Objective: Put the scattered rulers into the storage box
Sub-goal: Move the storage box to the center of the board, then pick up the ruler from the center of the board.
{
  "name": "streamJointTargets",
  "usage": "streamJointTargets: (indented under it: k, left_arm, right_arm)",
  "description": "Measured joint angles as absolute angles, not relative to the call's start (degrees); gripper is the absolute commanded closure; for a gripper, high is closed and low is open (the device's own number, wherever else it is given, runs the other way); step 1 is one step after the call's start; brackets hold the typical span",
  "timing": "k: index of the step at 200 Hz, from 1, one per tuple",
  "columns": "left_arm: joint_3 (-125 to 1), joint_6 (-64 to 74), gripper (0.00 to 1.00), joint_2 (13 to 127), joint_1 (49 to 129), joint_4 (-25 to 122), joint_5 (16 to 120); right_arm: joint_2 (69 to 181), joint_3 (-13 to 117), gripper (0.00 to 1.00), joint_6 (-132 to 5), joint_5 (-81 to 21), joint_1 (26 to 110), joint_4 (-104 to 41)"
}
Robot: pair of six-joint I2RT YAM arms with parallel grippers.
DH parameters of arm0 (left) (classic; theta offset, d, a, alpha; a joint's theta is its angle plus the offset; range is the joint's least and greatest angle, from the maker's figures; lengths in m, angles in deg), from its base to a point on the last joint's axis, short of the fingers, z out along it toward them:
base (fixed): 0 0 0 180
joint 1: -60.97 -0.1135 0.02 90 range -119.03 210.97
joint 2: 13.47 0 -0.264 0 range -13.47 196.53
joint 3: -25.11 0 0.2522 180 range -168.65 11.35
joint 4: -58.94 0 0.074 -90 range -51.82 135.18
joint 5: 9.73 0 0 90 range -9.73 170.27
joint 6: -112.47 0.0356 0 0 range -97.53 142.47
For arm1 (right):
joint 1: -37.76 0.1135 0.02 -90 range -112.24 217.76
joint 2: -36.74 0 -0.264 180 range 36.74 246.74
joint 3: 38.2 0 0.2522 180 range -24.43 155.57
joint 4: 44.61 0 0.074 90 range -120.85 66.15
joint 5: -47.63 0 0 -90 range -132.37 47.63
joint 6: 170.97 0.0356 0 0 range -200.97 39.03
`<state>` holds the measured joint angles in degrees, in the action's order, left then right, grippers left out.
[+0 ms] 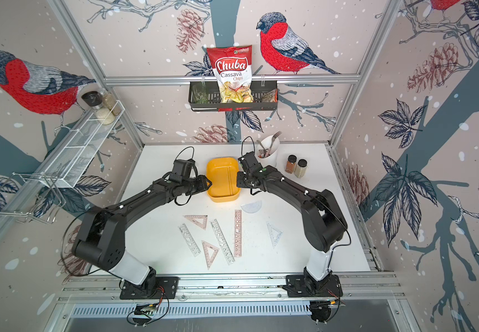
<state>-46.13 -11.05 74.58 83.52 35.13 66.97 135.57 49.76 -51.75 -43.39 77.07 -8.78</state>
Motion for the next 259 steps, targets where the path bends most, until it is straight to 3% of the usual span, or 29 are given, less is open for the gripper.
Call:
streamJointTargets:
  k: [42, 62, 94, 158, 259]
  left_arm:
    - [-34.45, -13.98, 0.53, 63.26, 94.16, 36.14, 66.84]
    - [-29.34, -16.27, 0.53, 61.51, 98.60, 37.67, 65.14]
    - [-25.41, -18.98, 0.56, 62.08, 102.71, 40.60, 62.43]
    - [-24.16, -20.56, 0.66, 70.25, 104.76, 45.12, 57.40]
    - [-26.17, -20.51, 0.66, 76.24, 104.92, 46.61, 56.35]
  right_arm:
    - [117.95, 22.63, 0.74, -50.22, -38.32, 83.17, -19.47]
    - [114.95, 14.63, 0.84, -47.54, -35.28, 86.78, -25.68]
    - [113.64, 6.46, 0.91, -43.62, -34.51, 89.38, -34.62]
    - [116.68, 2.24, 0.94, -41.37, -34.36, 90.12, -44.50]
    - [122.17, 2.55, 0.94, -41.63, -34.40, 89.27, -47.97]
